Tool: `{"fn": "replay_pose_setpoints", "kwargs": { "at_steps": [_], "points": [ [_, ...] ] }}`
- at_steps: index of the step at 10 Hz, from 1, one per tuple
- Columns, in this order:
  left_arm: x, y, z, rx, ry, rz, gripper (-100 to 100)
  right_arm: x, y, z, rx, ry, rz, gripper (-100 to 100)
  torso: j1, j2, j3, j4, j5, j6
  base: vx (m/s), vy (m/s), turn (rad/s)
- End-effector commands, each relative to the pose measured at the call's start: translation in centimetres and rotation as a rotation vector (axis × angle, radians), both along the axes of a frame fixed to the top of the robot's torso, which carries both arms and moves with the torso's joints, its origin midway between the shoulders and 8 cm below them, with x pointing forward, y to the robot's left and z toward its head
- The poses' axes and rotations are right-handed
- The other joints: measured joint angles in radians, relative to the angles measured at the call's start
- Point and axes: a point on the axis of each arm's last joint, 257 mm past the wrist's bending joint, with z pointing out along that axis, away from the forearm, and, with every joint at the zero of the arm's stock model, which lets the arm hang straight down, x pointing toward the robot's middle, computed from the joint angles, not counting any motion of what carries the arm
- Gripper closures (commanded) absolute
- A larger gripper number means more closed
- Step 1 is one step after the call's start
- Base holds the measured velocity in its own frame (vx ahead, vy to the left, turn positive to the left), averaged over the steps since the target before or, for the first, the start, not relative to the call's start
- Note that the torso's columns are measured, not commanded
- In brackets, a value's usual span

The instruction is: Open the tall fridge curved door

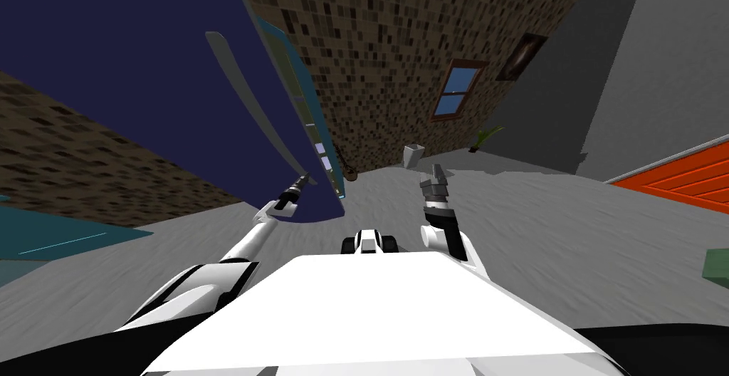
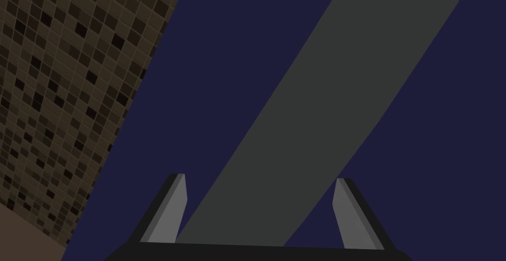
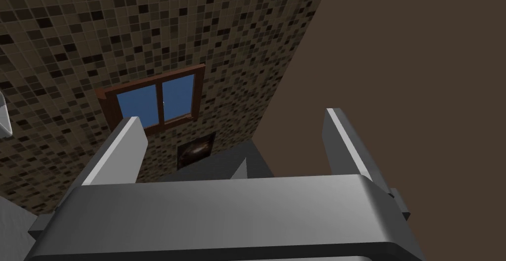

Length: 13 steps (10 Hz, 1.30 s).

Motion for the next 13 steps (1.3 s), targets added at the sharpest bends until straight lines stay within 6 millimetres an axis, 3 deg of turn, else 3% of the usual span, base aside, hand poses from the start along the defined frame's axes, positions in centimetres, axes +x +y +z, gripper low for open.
{"fn": "replay_pose_setpoints", "kwargs": {
  "at_steps": [1, 2, 3, 4, 6, 7, 8, 11, 13],
  "points": [
    [1.6, 1.8, 1.7, -0.002, -0.014, 0.036, 100, 0.0, 0.0, 0.0, 0.000, 0.000, 0.000, 0, -0.006, 0.006, 0.005, 0.003, -0.001, -0.002, -0.255, -0.016, -0.056],
    [1.2, 2.9, 0.3, -0.005, 0.012, 0.058, 100, 0.0, 0.0, 0.0, 0.000, 0.000, 0.000, 0, -0.013, 0.003, 0.003, 0.004, -0.004, -0.005, -0.148, -0.052, 0.013],
    [2.1, 3.8, 3.1, 0.024, -0.026, 0.057, 100, 0.0, 0.0, 0.0, 0.000, 0.000, 0.000, 0, -0.014, -0.006, -0.003, 0.002, -0.006, -0.006, -0.277, -0.004, -0.297],
    [2.5, 4.4, 3.2, 0.009, -0.027, 0.074, 100, 0.0, 0.0, 0.0, 0.000, 0.000, 0.000, 0, -0.015, -0.001, -0.001, 0.004, -0.008, 0.004, -0.351, 0.032, -0.231],
    [3.3, 4.9, 4.1, 0.004, -0.037, 0.087, 100, 0.0, 0.0, 0.0, 0.000, 0.000, 0.000, 0, -0.025, 0.001, 0.001, 0.008, -0.013, 0.002, -0.163, -0.008, -0.030],
    [2.6, 6.4, 2.4, 0.000, -0.002, 0.120, 100, 0.0, 0.0, 0.0, 0.000, 0.001, 0.000, 0, -0.025, -0.004, -0.002, 0.009, -0.015, 0.000, -0.001, -0.026, -0.011],
    [3.3, 7.9, 5.1, 0.027, -0.036, 0.135, 100, 0.0, 0.0, 0.0, 0.000, 0.001, 0.000, 0, -0.021, -0.006, -0.004, 0.007, -0.014, -0.002, -0.163, 0.026, -0.332],
    [3.8, 8.6, 5.8, 0.009, -0.045, 0.154, 100, 0.0, 0.0, 0.0, 0.000, 0.000, 0.000, 0, -0.031, 0.013, 0.009, 0.011, -0.014, 0.003, -0.218, -0.025, -0.079],
    [3.6, 9.9, 5.1, 0.002, -0.026, 0.188, 100, 0.0, 0.0, 0.0, 0.000, 0.001, 0.000, 0, -0.030, -0.002, -0.001, 0.011, -0.018, 0.005, -0.020, -0.021, -0.006]
  ]
}}
